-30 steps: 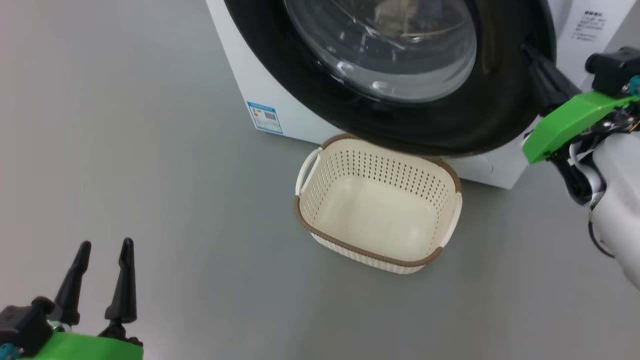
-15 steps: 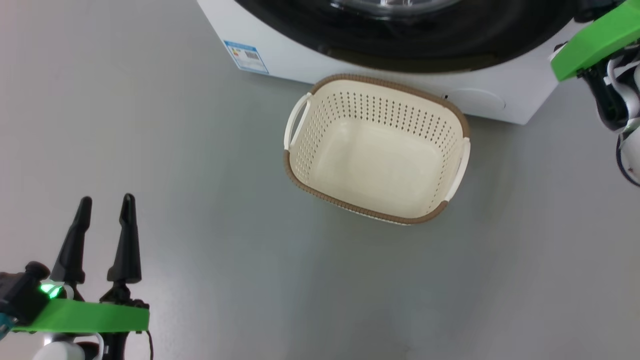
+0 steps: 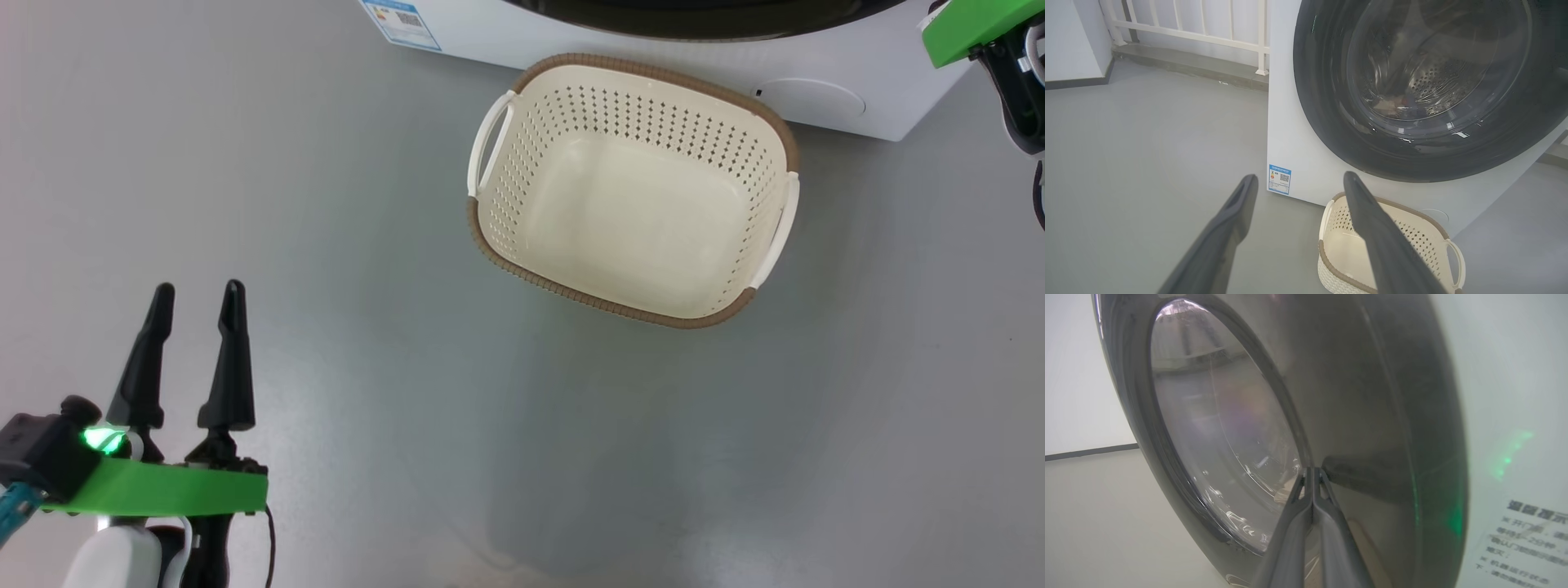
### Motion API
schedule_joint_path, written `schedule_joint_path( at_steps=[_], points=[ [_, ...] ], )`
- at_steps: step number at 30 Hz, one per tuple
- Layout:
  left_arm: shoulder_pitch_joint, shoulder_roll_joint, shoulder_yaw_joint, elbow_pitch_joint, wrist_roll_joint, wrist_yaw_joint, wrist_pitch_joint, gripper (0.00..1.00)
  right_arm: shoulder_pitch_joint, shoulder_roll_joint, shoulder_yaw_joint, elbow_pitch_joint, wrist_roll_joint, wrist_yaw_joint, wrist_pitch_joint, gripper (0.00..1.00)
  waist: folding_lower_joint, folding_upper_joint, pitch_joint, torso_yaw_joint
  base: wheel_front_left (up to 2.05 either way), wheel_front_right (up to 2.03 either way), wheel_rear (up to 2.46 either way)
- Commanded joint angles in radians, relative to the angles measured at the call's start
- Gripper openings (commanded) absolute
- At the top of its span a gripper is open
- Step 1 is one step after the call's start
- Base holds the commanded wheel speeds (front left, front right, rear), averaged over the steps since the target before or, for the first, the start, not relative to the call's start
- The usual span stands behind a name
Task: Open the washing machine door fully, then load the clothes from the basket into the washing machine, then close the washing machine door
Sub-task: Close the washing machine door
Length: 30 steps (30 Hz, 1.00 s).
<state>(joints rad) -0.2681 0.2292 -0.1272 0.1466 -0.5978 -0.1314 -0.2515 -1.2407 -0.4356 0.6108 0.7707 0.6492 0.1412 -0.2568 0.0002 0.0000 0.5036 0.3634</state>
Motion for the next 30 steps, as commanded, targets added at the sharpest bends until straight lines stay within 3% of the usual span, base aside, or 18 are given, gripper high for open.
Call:
schedule_joint_path(
  at_steps=[1, 16, 17, 19, 20, 21, 22, 30],
  points=[
    [-0.01, 0.031, 0.038, -0.02, -0.011, 0.001, -0.01, 1.0, -0.011, -0.016, -0.026, -0.009, -0.01, -0.011, -0.005, 0.0, -0.0002, 0.0, -0.006, -0.001, 0.0, 0.0, 0.0],
    [-0.007, 0.042, 0.028, 0.002, -0.01, 0.001, -0.01, 1.0, 0.093, 0.015, -0.002, -0.033, 0.005, -0.011, -0.005, 0.0, -0.0002, 0.0, -0.086, -0.028, 0.0, 0.0, 0.0],
    [-0.005, 0.043, 0.027, 0.004, -0.009, 0.001, -0.01, 1.0, 0.106, 0.017, 0.0, -0.039, 0.007, -0.011, -0.005, 0.05, -0.0002, 0.0, -0.095, -0.031, 0.0, 0.0, 0.0],
    [-0.003, 0.044, 0.024, 0.007, -0.009, 0.001, -0.01, 1.0, 0.132, 0.022, 0.003, -0.055, 0.01, -0.011, -0.005, 0.27, -0.0002, 0.0, -0.113, -0.037, 0.0, 0.0, 0.0],
    [-0.001, 0.045, 0.022, 0.009, -0.009, 0.001, -0.01, 1.0, 0.147, 0.025, 0.004, -0.067, 0.013, -0.011, -0.005, 0.45, -0.0002, 0.0, -0.124, -0.04, 0.0, 0.0, 0.0],
    [0.001, 0.046, 0.021, 0.011, -0.009, 0.001, -0.01, 1.0, 0.162, 0.027, 0.004, -0.079, 0.017, -0.011, -0.005, 0.88, -0.0002, 0.0, -0.134, -0.043, 0.0, 0.0, 0.0],
    [0.003, 0.048, 0.02, 0.013, -0.009, 0.001, -0.01, 1.0, 0.178, 0.03, 0.007, -0.094, 0.022, -0.011, -0.005, 1.0, -0.0002, 0.0, -0.144, -0.047, 0.0, 0.0, 0.0],
    [0.021, 0.06, 0.014, 0.026, -0.006, 0.001, -0.01, 1.0, 0.281, 0.03, 0.009, -0.18, 0.026, -0.011, -0.005, 1.0, -0.0002, 0.0, -0.218, -0.08, 0.0, 0.0, 0.0]
  ],
)
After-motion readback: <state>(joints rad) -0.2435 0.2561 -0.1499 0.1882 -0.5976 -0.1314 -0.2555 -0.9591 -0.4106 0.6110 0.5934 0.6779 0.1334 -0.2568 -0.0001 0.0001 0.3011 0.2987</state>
